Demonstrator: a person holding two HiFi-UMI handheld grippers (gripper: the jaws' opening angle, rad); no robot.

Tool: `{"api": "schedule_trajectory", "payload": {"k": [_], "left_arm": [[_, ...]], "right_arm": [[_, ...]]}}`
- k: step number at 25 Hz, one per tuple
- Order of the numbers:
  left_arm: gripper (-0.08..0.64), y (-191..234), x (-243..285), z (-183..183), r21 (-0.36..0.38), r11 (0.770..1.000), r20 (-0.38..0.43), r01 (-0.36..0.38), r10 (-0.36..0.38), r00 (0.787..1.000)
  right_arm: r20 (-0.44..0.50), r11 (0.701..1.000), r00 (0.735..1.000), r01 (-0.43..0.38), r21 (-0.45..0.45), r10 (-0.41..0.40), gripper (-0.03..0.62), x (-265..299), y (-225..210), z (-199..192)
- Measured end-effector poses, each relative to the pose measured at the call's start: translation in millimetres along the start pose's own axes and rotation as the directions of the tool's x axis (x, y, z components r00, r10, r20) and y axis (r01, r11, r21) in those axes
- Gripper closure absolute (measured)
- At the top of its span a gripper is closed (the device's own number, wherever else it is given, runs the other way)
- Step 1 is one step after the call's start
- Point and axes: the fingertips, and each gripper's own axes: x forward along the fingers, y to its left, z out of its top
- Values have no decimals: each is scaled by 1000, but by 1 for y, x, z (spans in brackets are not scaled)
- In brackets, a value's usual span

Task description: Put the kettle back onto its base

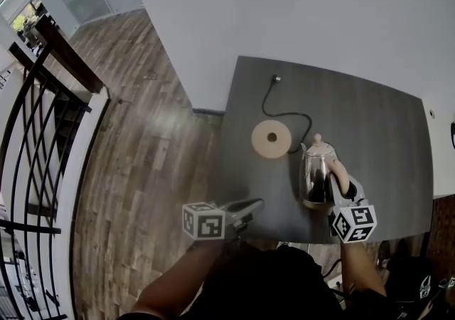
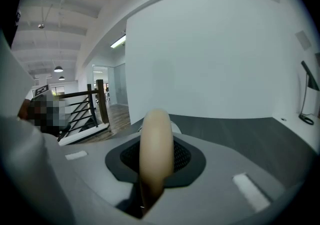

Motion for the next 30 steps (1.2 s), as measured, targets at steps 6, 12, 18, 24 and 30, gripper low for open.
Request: {"api": "schedule_trajectory", "payload": {"k": [6,12,18,24,30], "left_arm": [[560,10,-2,3,2,1000,3,-6,6,1000],[560,9,-2,7,6,1000,7,-10,9,1000],[560,7,-14,8,2,1000,17,-28,28,999],[560,16,-30,21,-19,997,63,-71,72,995],[560,23,-43,26,-43,991,97,-128,132,986]], "right_arm": [[19,999,999,-32,-2,32,505,19,8,-2],[61,997,995,-76,-26,78,506,37,21,15],[152,992,980,-121,-42,126,506,70,38,58],[205,988,966,-150,-43,155,506,128,45,89],[198,983,963,-174,-62,183,506,183,49,90]]}}
